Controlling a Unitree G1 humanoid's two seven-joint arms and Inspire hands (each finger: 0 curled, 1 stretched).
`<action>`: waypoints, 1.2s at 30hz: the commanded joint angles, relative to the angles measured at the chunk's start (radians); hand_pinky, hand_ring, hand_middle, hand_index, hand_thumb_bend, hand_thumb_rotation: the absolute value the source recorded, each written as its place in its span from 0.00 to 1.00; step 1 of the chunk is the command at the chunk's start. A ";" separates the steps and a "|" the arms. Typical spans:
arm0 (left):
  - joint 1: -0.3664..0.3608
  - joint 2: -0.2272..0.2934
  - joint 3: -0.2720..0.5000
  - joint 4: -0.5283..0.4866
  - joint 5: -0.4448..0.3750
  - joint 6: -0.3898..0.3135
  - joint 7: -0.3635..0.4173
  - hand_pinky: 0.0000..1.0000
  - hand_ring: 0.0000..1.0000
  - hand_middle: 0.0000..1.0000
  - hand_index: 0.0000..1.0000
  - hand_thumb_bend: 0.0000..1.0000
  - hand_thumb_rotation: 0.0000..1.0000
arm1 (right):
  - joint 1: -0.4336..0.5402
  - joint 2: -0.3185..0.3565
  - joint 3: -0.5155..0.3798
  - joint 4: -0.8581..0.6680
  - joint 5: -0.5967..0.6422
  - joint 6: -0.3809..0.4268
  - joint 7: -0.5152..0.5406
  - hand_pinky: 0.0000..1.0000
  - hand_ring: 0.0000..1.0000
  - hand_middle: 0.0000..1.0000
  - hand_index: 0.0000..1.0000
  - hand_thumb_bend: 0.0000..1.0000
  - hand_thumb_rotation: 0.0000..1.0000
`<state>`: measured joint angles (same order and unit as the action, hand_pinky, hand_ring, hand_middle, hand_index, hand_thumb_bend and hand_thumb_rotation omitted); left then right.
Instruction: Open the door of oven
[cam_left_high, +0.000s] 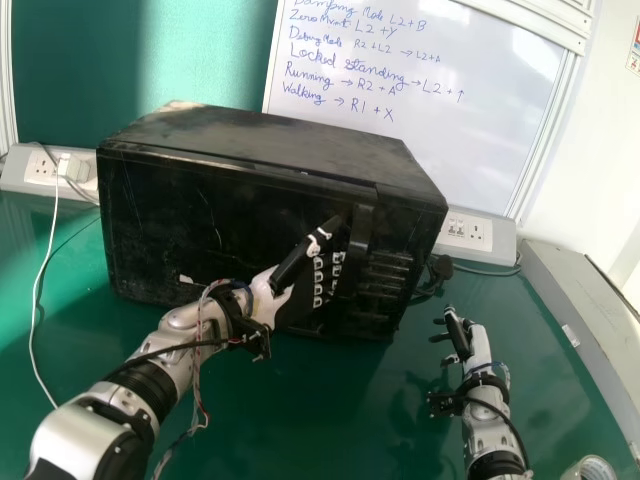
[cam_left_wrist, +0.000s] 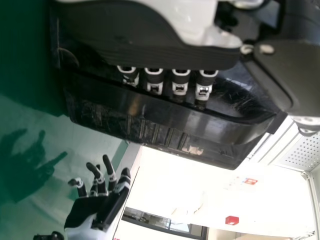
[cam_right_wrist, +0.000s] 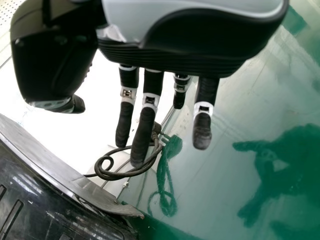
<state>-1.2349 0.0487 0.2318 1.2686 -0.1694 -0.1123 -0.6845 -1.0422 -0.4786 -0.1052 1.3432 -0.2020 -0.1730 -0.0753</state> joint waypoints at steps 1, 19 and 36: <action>-0.011 -0.008 0.002 0.007 -0.005 -0.007 -0.039 0.74 0.84 0.92 0.94 1.00 0.90 | -0.003 0.002 -0.002 0.001 0.003 -0.003 0.001 0.16 0.23 0.35 0.57 0.59 0.40; -0.018 0.012 -0.037 0.007 0.027 -0.002 -0.146 0.74 0.80 0.90 0.90 1.00 0.92 | -0.004 -0.001 0.011 0.001 -0.007 -0.005 -0.003 0.16 0.23 0.36 0.59 0.58 0.41; -0.016 0.014 -0.053 0.006 0.047 -0.014 -0.190 0.66 0.71 0.78 0.79 1.00 0.91 | -0.006 -0.002 0.023 0.002 -0.011 0.000 -0.010 0.17 0.23 0.36 0.57 0.61 0.45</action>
<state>-1.2360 0.0787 0.1924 1.2697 -0.1354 -0.1275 -0.8584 -1.0422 -0.4784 -0.0813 1.3432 -0.2112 -0.1729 -0.0793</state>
